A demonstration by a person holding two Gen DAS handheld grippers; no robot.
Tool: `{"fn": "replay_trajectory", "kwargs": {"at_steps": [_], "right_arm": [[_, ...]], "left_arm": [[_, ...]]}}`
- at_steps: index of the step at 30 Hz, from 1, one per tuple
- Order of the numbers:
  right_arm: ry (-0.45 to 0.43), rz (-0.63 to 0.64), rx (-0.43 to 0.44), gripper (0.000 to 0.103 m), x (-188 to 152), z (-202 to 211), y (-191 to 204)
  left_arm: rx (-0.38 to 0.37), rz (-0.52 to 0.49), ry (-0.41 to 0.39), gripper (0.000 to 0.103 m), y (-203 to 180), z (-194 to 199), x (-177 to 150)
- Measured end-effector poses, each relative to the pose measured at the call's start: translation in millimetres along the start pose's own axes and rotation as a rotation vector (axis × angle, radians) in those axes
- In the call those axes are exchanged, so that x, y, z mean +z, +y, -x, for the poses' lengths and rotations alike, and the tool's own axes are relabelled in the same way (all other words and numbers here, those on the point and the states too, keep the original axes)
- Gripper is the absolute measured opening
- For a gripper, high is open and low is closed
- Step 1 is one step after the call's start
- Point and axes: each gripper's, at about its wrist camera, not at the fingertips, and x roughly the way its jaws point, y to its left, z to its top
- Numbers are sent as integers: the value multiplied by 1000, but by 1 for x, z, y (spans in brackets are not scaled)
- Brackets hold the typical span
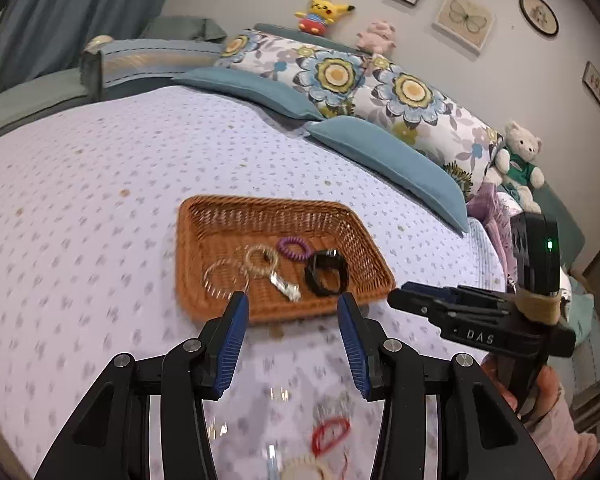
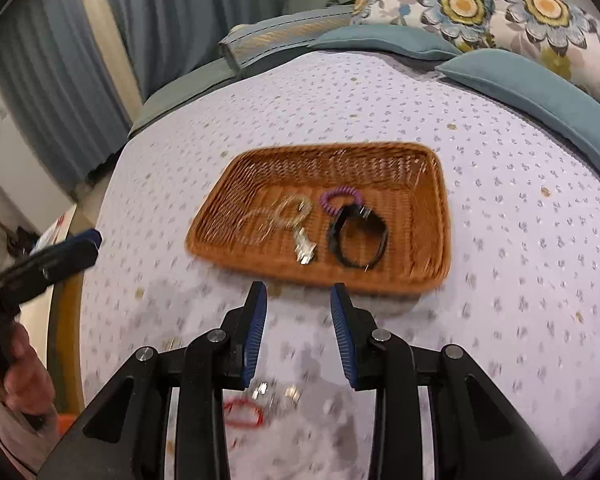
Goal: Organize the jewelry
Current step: 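Grasp the red cord with the right tool and lift it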
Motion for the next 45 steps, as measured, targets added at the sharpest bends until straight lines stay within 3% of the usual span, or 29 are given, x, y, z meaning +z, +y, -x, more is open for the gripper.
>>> {"fn": "replay_trajectory", "kwargs": {"at_steps": [8, 14, 19, 25, 32, 36, 40, 45], "right_arm": [[40, 23, 14, 36, -58, 2, 20], [102, 0, 60, 36, -98, -29, 25], [137, 41, 28, 35, -114, -49, 34], [155, 25, 25, 31, -118, -56, 31], [166, 4, 0, 28, -118, -65, 31], [169, 43, -85, 18, -120, -67, 40], [173, 60, -246, 15, -129, -55, 38], [150, -40, -217, 15, -142, -28, 12]], "left_arm": [[31, 85, 43, 47, 5, 33, -67], [44, 144, 158, 47, 7, 17, -124], [97, 111, 229, 47, -7, 4, -157], [141, 69, 272, 47, -18, -12, -171], [188, 100, 282, 47, -9, -31, -179], [228, 89, 265, 47, -9, -34, -175], [258, 60, 266, 47, -11, -33, -176], [264, 62, 265, 47, -8, -30, -177]]}}
